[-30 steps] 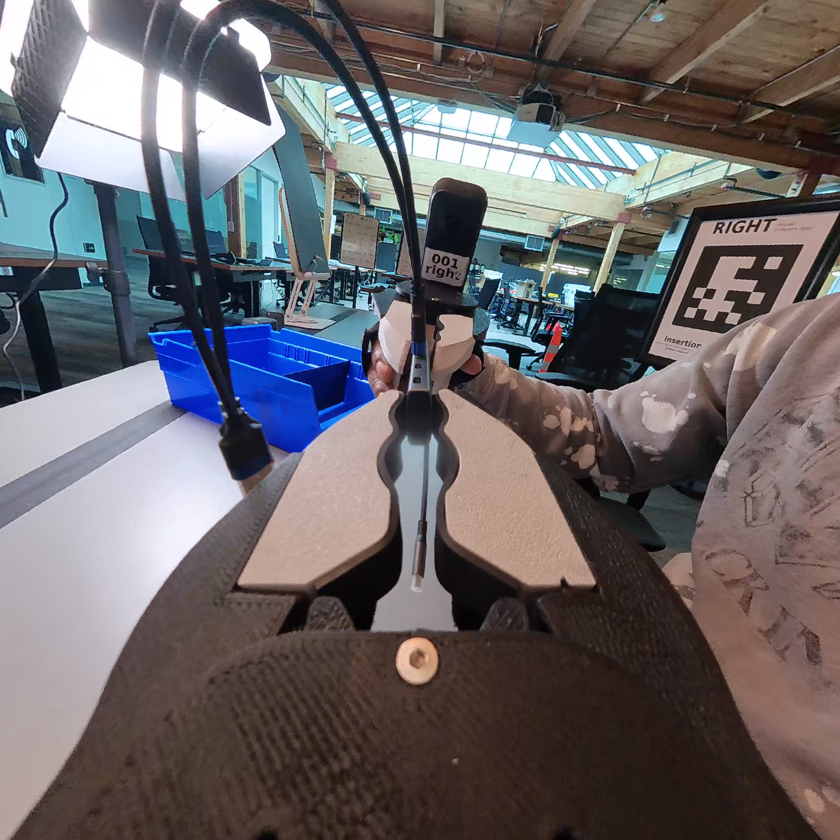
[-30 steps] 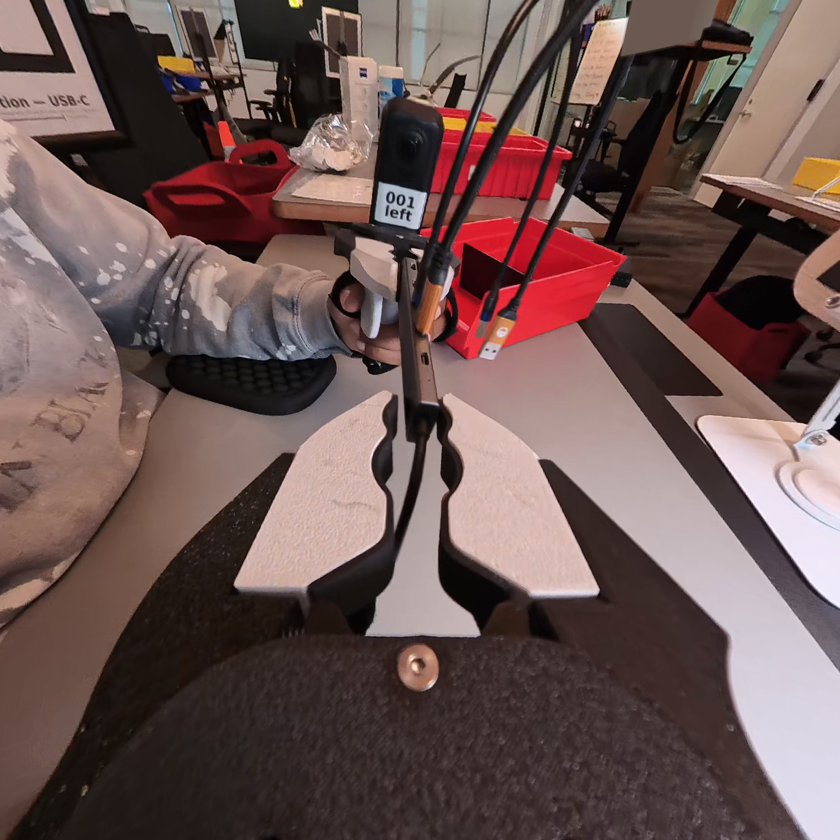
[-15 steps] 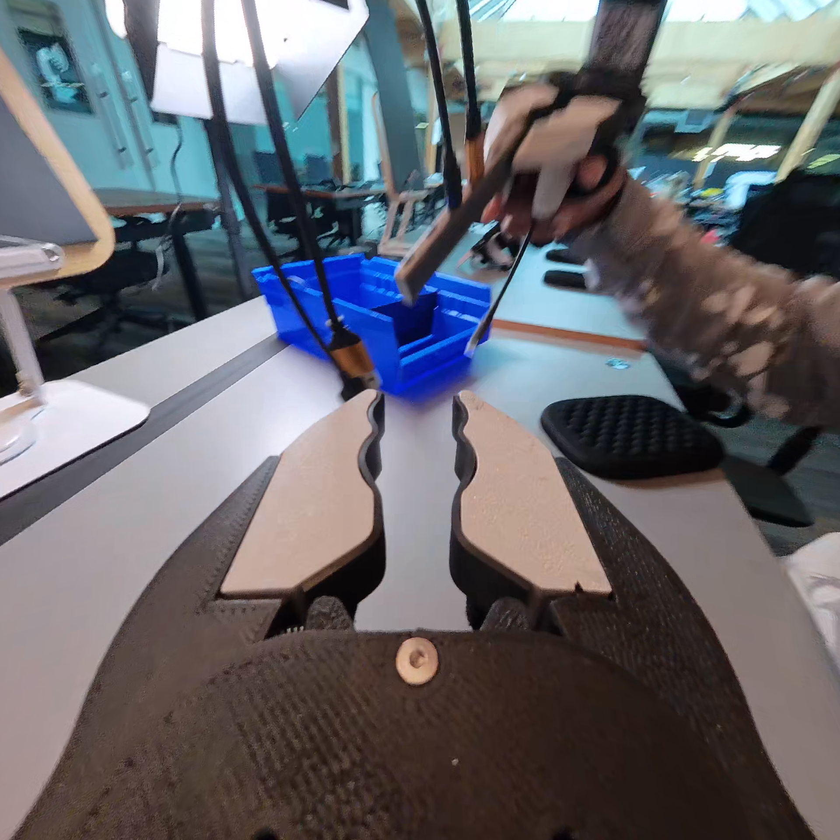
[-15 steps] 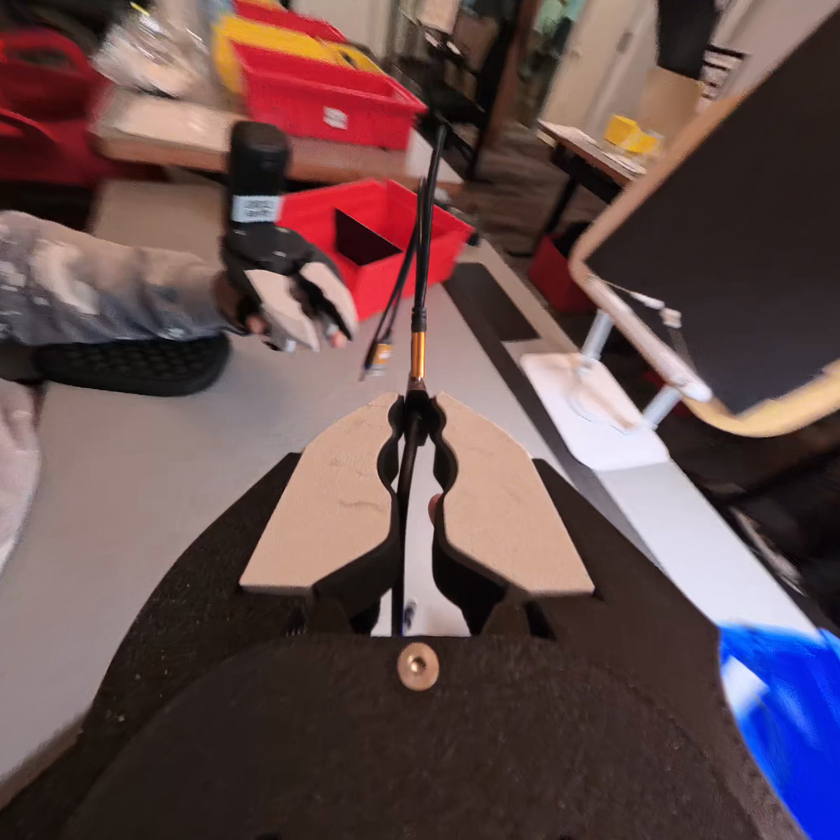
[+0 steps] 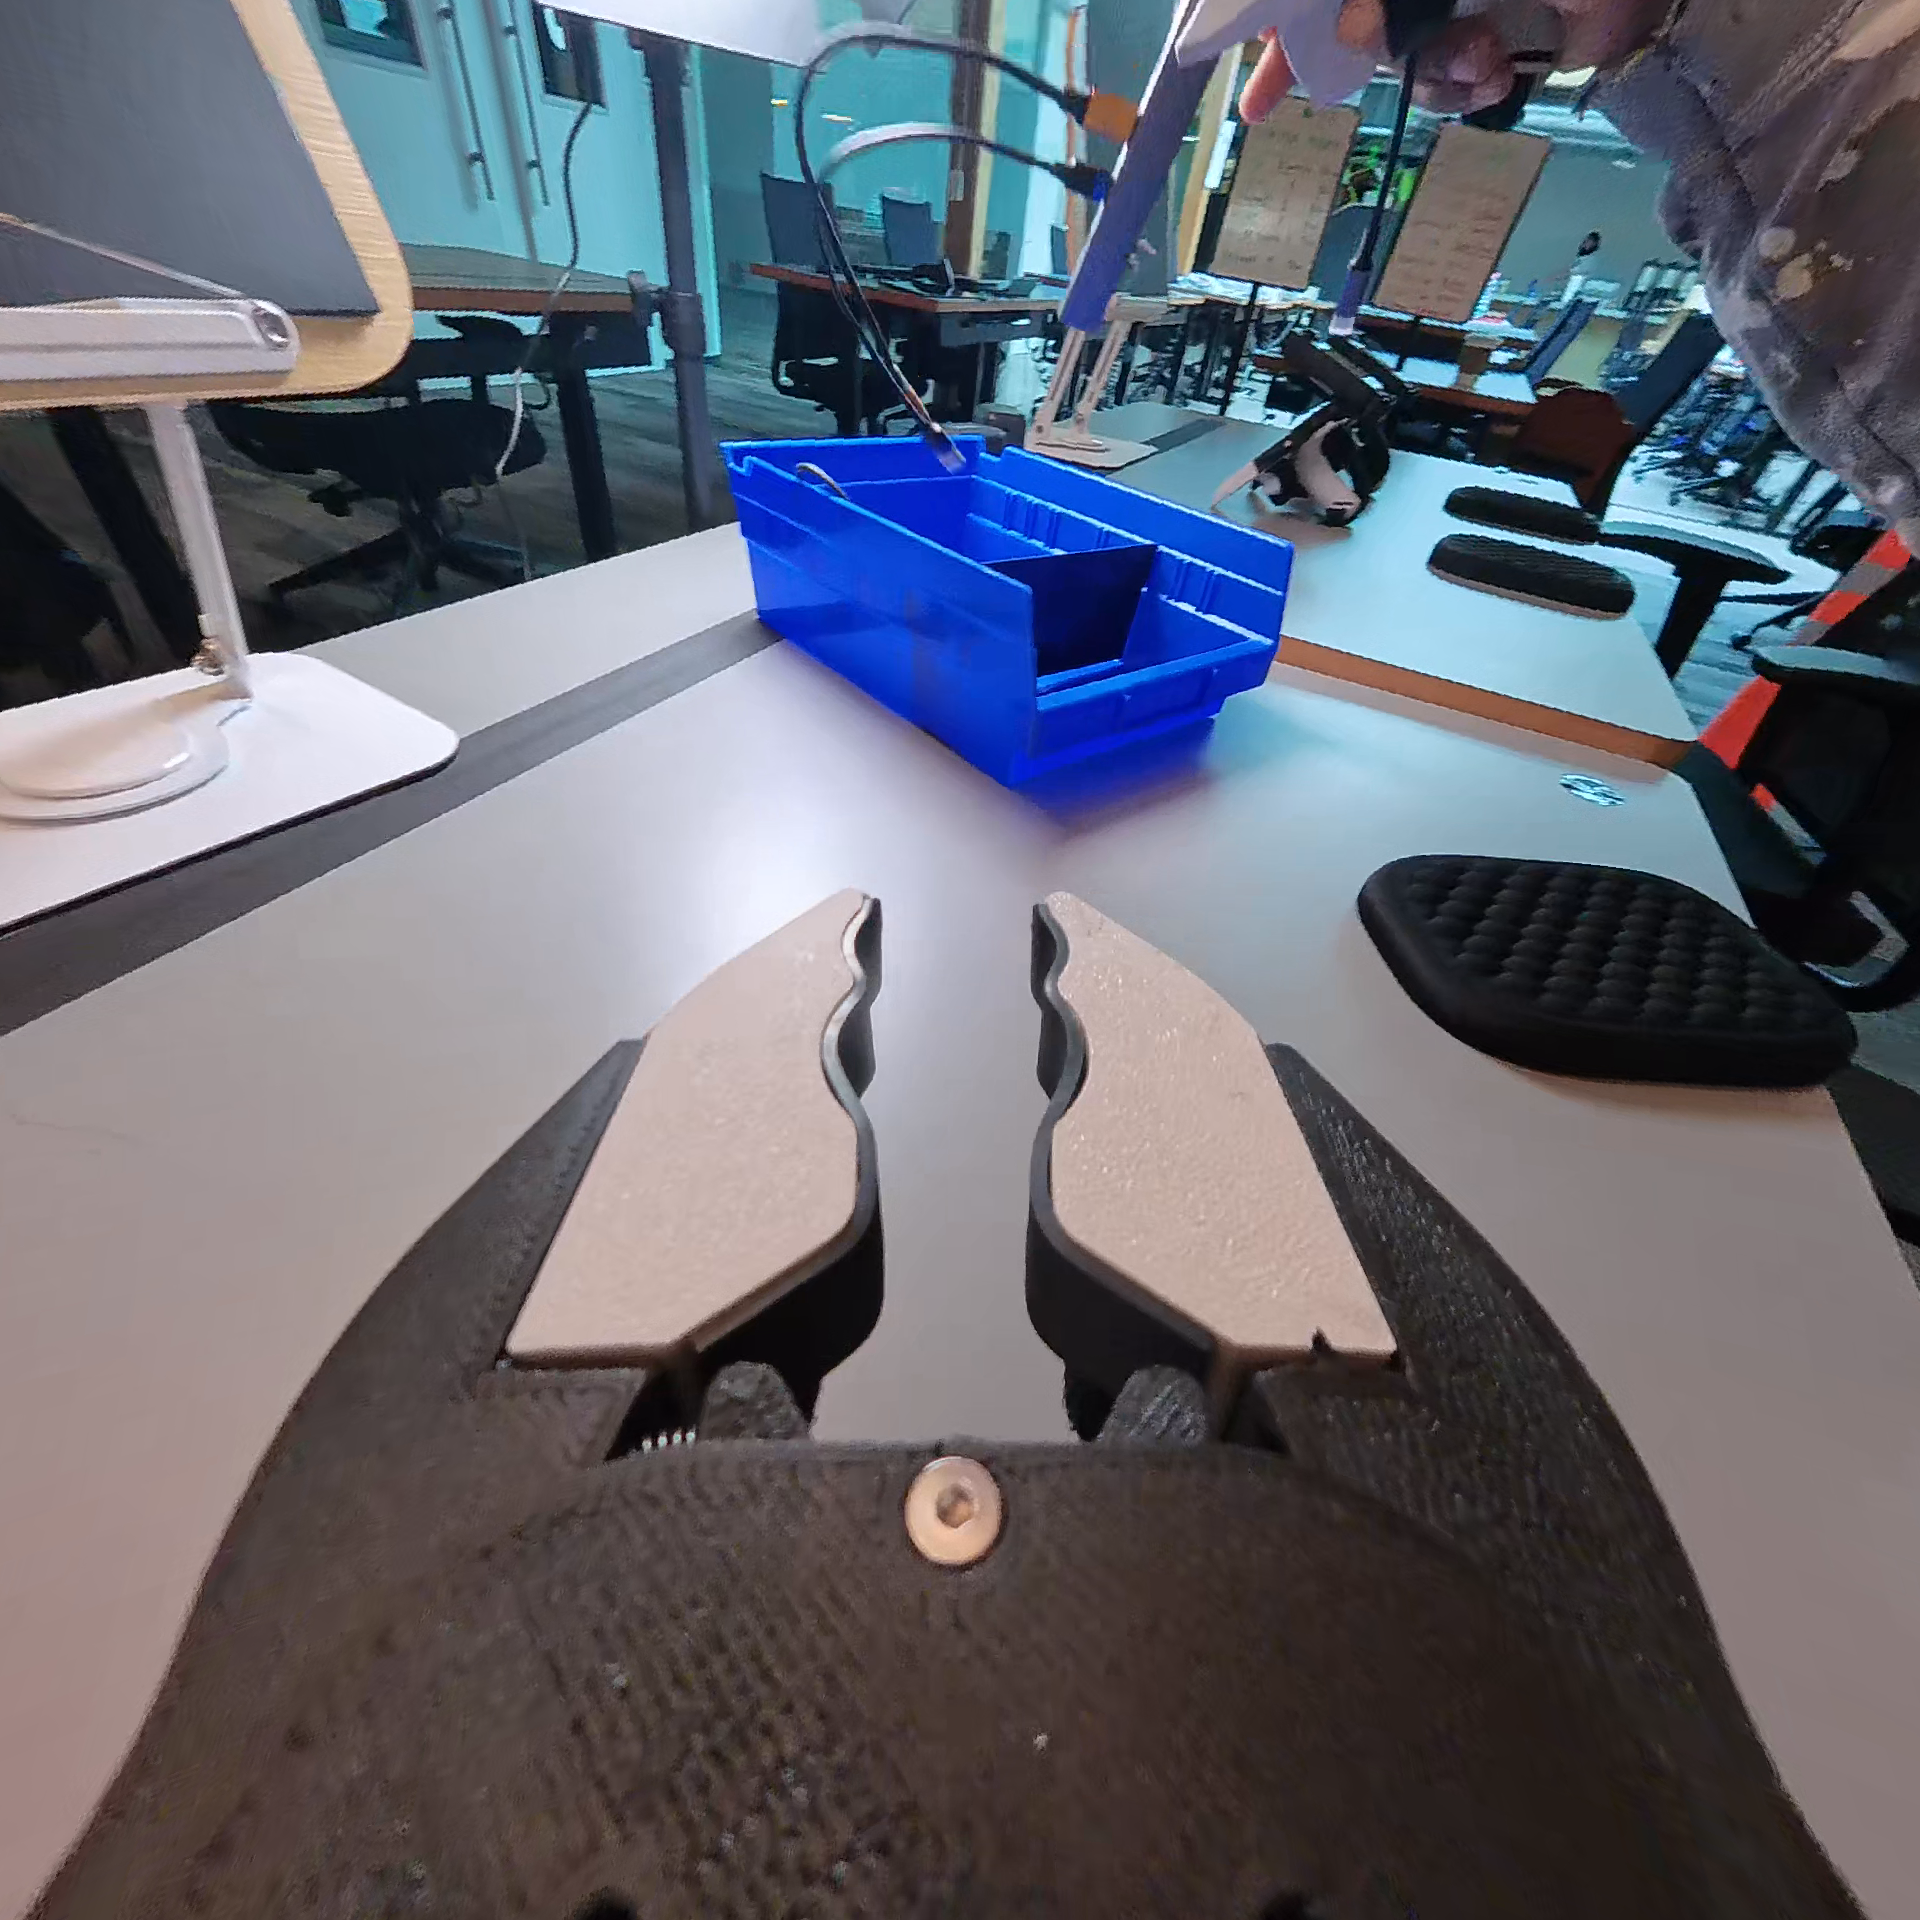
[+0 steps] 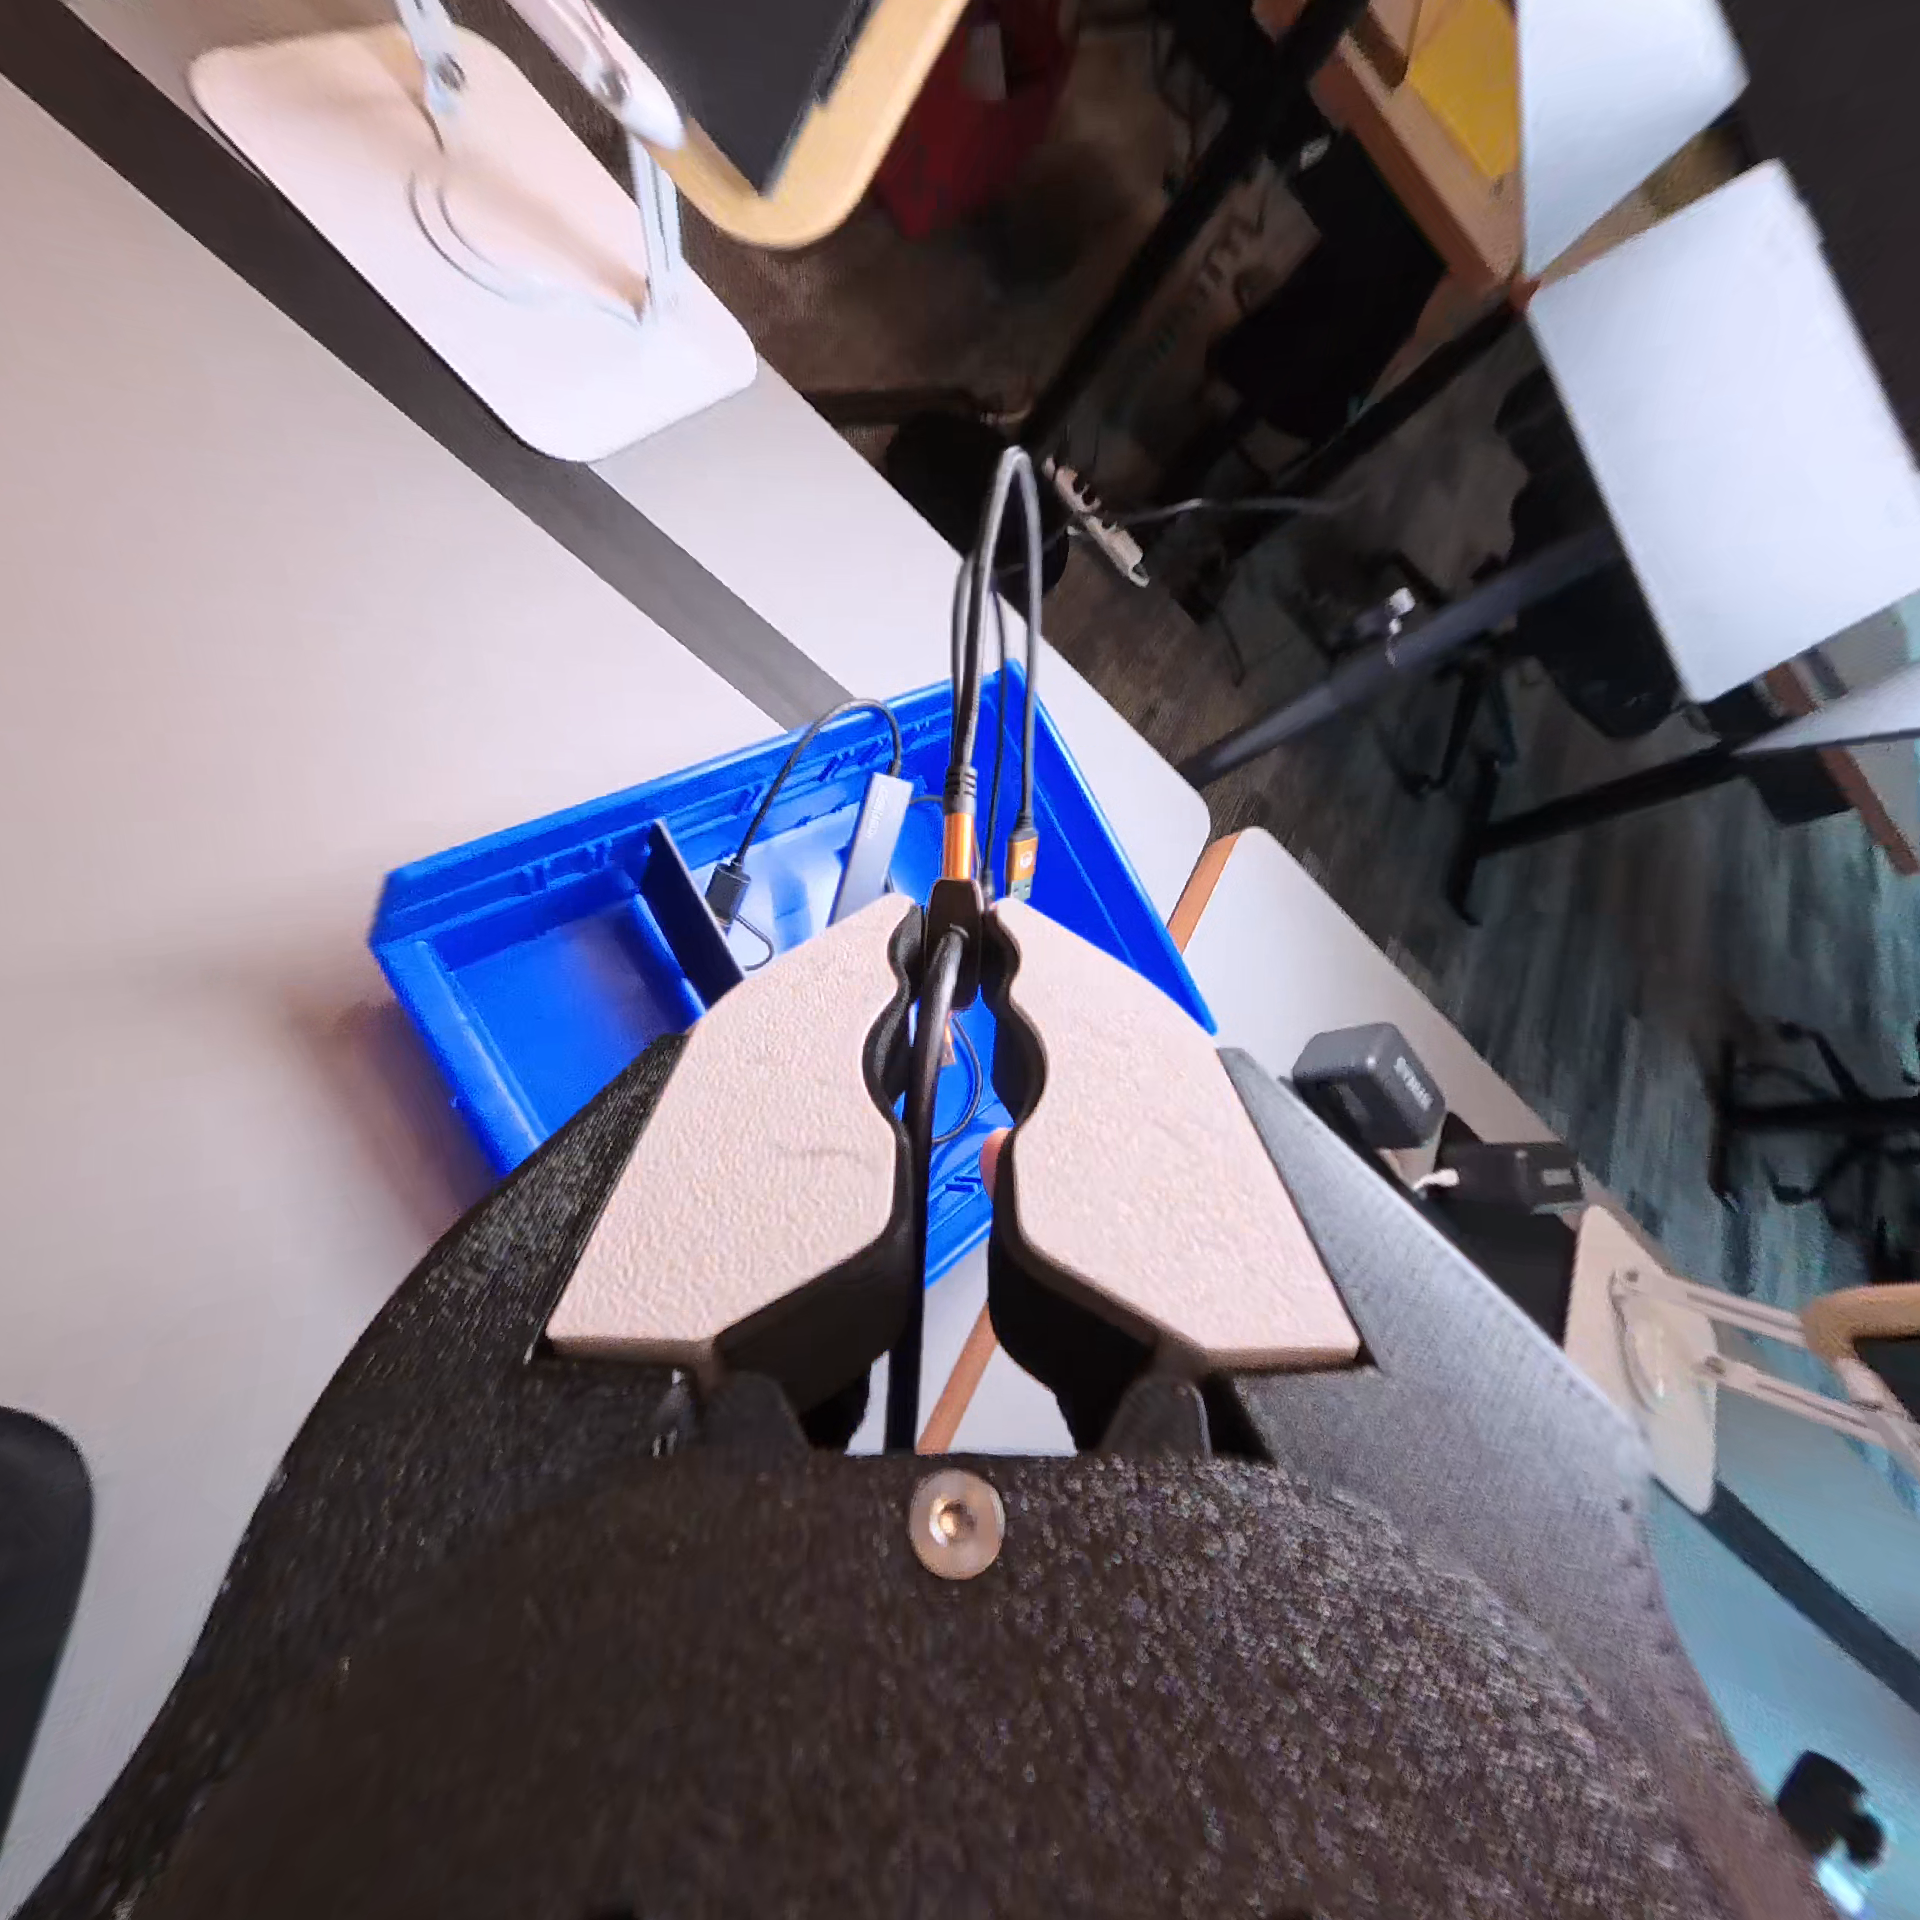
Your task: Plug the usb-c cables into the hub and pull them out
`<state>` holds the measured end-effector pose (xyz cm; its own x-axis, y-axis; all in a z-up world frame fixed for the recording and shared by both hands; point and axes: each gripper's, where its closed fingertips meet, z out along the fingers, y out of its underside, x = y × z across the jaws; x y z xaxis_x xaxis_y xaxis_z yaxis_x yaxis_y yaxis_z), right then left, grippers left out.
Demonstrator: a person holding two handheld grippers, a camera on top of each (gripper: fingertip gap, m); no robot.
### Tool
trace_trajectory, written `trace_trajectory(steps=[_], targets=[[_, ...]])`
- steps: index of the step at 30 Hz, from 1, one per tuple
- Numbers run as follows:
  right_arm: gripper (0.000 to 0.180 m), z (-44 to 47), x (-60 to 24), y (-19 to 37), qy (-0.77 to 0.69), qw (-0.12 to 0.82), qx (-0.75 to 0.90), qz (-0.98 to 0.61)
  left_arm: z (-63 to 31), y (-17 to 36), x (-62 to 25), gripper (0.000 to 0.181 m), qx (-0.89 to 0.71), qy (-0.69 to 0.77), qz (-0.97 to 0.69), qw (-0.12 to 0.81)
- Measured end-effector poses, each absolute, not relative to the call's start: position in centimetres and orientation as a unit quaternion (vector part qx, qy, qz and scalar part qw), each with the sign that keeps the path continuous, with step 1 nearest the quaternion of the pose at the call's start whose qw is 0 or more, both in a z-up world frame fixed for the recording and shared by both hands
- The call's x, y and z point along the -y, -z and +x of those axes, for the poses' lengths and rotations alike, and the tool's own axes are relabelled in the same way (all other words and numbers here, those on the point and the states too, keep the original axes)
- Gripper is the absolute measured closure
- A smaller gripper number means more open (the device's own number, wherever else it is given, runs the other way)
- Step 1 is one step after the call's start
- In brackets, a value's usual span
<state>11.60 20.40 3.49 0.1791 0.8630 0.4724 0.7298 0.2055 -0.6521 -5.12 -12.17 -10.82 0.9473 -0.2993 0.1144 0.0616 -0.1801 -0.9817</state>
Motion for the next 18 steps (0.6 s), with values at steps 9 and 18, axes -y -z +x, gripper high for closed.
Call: trace_trajectory(steps=[9, 18], targets=[[0.169, 5.1, -27.1, 4.3, -0.051, 0.436, 0.644, -0.627, -7.7, 12.7, 12.5, 0.154, -0.040, 0.118, -0.767, 0.629], [0.157, 6.9, -28.7, 15.9, -0.026, 0.315, 0.691, -0.650, -10.6, 12.6, 13.0, 0.152, -0.005, 0.069, -0.764, 0.641]])
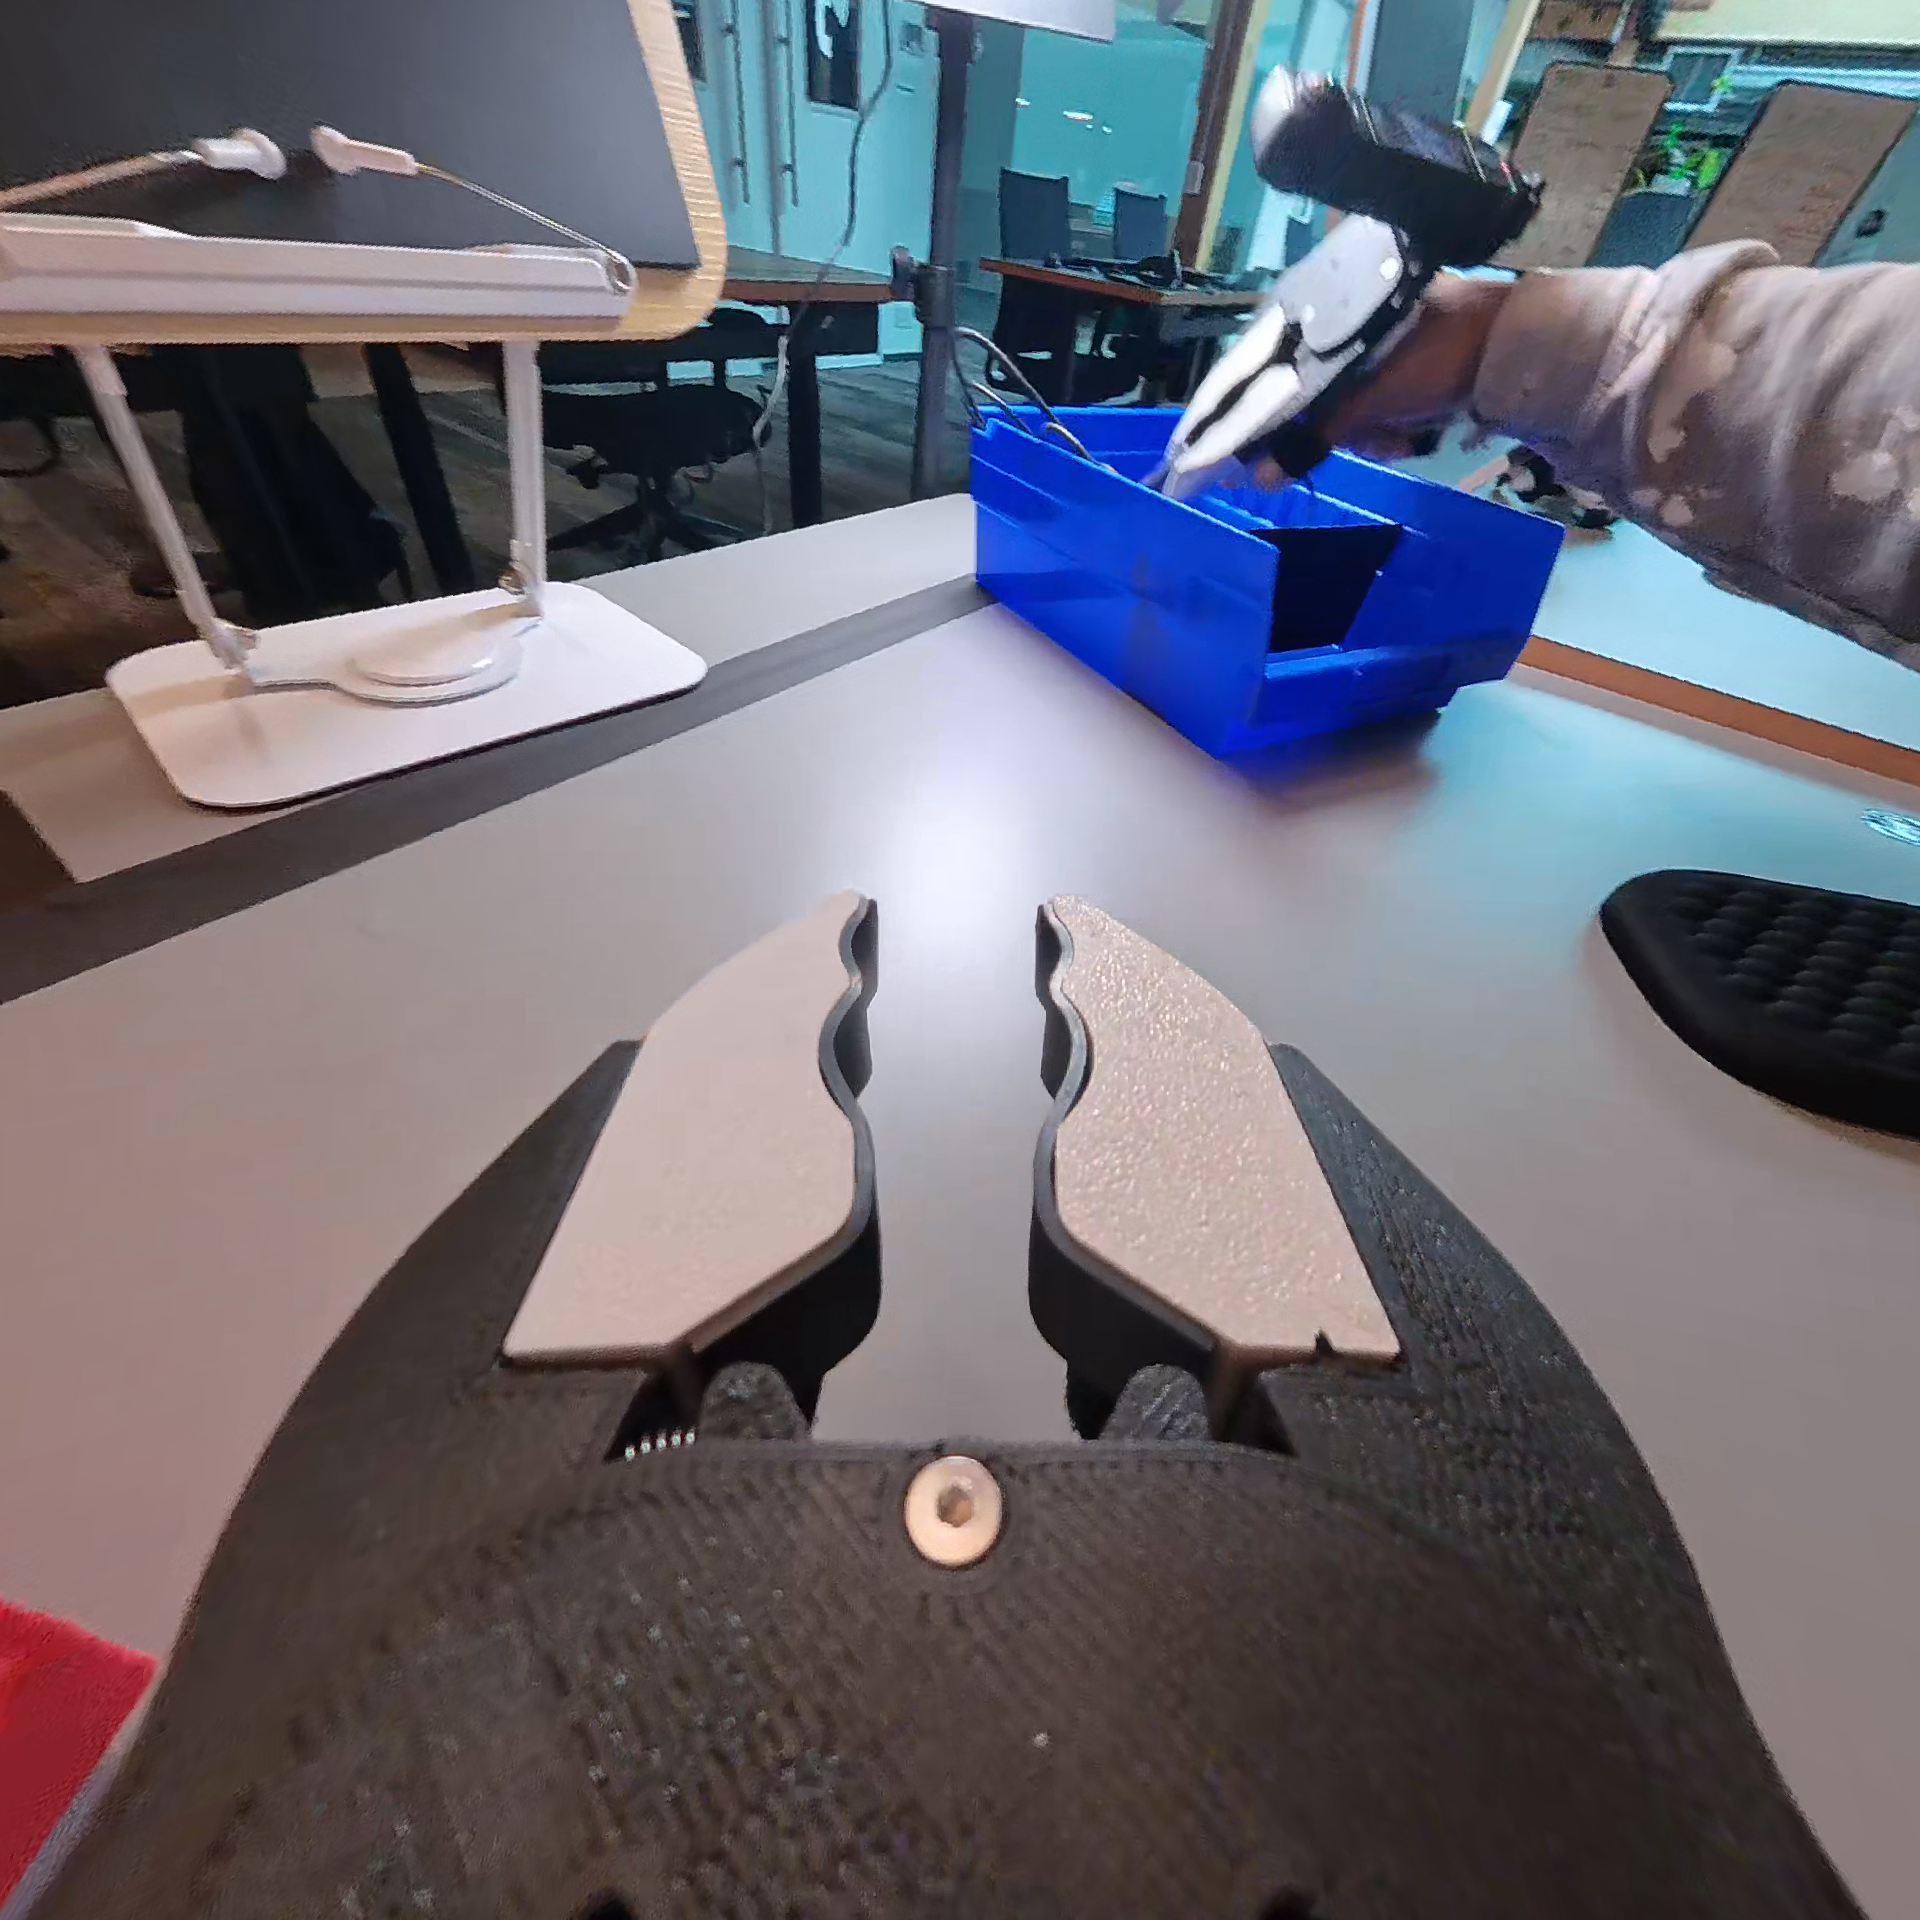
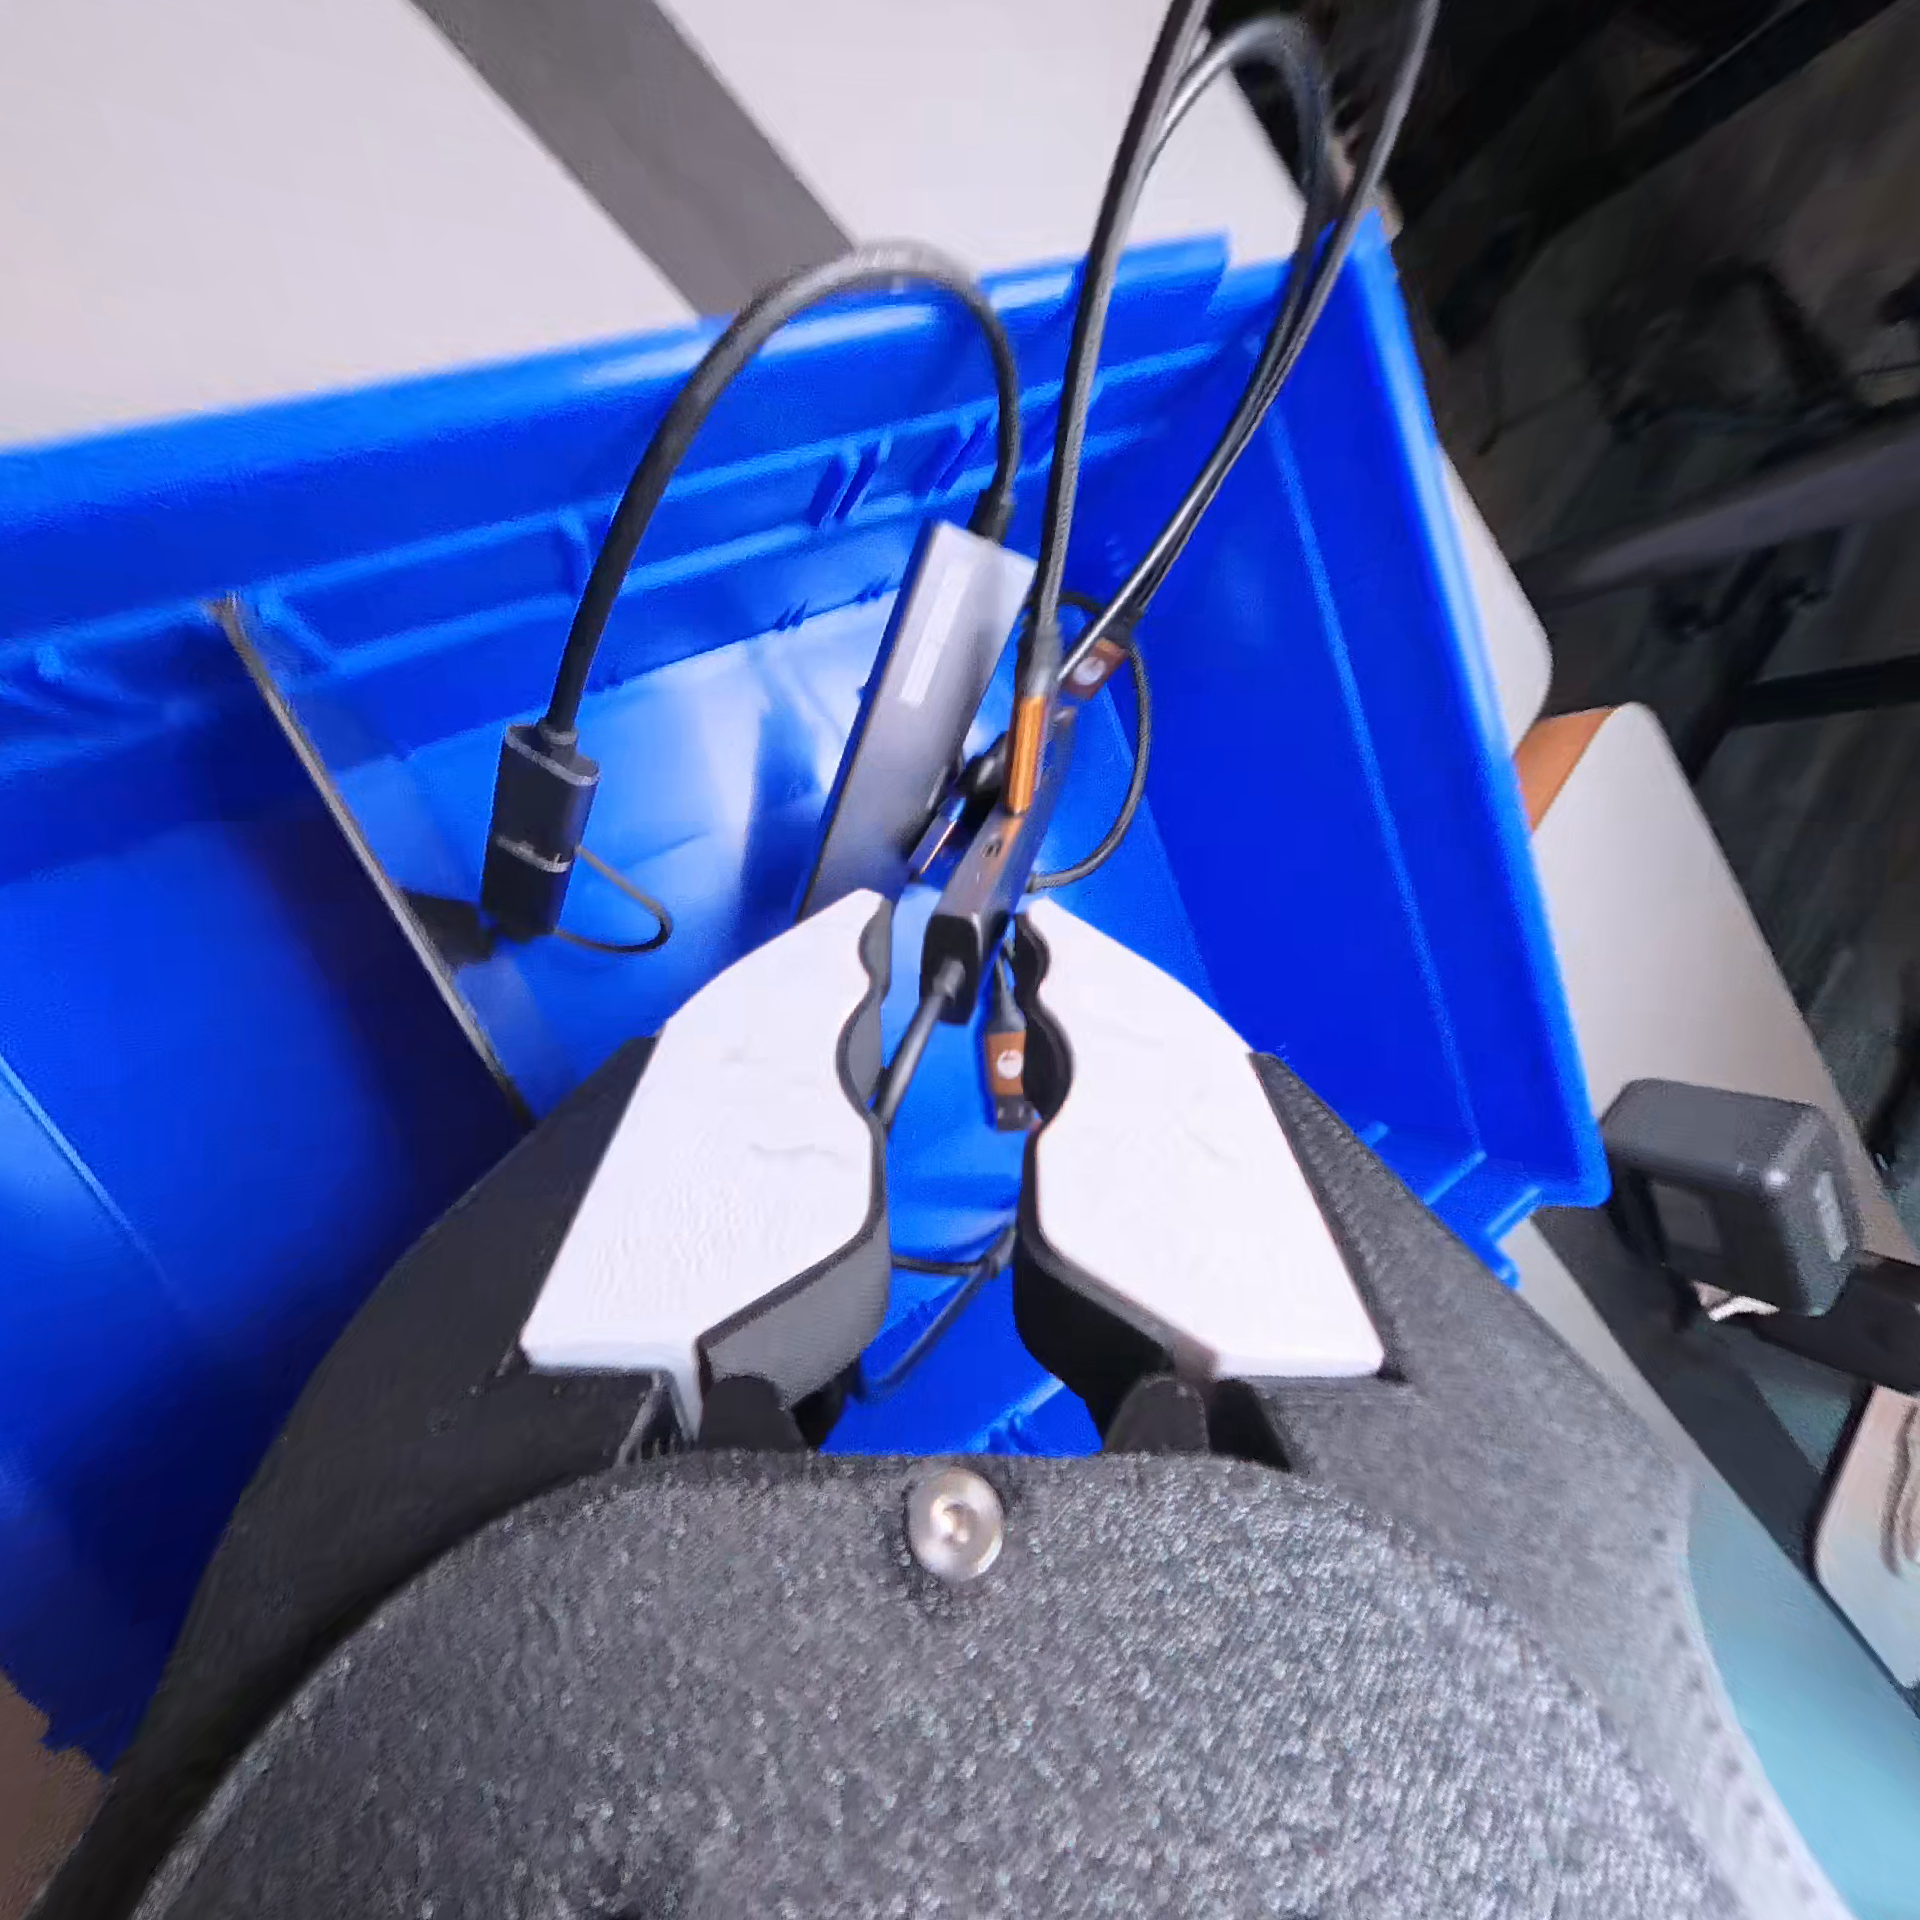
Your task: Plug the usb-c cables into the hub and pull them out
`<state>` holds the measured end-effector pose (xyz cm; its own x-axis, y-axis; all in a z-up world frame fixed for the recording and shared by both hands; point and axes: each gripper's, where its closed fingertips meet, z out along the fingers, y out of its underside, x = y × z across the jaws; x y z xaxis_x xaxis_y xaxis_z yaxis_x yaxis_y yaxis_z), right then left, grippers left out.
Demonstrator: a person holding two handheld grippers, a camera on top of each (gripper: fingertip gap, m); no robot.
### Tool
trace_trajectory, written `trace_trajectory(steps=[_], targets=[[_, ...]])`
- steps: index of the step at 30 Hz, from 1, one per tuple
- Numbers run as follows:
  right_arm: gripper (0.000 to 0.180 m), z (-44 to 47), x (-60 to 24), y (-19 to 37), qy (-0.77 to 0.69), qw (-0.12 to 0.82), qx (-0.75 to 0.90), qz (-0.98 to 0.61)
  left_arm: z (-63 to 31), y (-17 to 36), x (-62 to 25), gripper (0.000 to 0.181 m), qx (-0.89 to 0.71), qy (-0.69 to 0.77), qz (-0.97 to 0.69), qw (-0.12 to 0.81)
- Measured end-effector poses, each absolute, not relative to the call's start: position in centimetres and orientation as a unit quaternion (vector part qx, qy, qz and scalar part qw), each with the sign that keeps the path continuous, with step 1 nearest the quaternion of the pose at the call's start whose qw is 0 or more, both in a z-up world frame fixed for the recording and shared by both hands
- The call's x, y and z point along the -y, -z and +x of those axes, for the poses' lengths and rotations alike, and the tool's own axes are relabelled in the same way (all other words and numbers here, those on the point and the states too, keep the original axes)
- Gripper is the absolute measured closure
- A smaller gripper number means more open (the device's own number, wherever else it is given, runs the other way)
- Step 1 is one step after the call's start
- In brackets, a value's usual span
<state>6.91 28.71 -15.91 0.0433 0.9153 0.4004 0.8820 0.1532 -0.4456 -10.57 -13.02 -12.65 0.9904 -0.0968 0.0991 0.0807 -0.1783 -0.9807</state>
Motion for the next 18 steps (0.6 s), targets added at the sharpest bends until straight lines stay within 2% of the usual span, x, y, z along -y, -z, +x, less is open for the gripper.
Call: trace_trajectory(steps=[5, 9, 12, 18], targets=[[0.133, 8.0, -26.8, 13.8, -0.072, 0.326, 0.682, -0.651, -12.2, 12.2, 13.2, 0.150, 0.025, 0.056, -0.752, 0.656], [0.131, 7.9, -24.5, 8.9, -0.139, 0.394, 0.653, -0.631, -12.6, 12.0, 13.4, 0.151, 0.038, 0.054, -0.751, 0.657], [0.134, 8.2, -21.3, 7.2, -0.157, 0.418, 0.661, -0.602, -12.9, 11.8, 13.6, 0.149, 0.036, 0.034, -0.753, 0.656], [0.130, 11.4, -14.1, 14.0, -0.080, 0.297, 0.763, -0.568, -15.2, 10.9, 16.8, 0.144, 0.029, -0.031, -0.773, 0.633]])
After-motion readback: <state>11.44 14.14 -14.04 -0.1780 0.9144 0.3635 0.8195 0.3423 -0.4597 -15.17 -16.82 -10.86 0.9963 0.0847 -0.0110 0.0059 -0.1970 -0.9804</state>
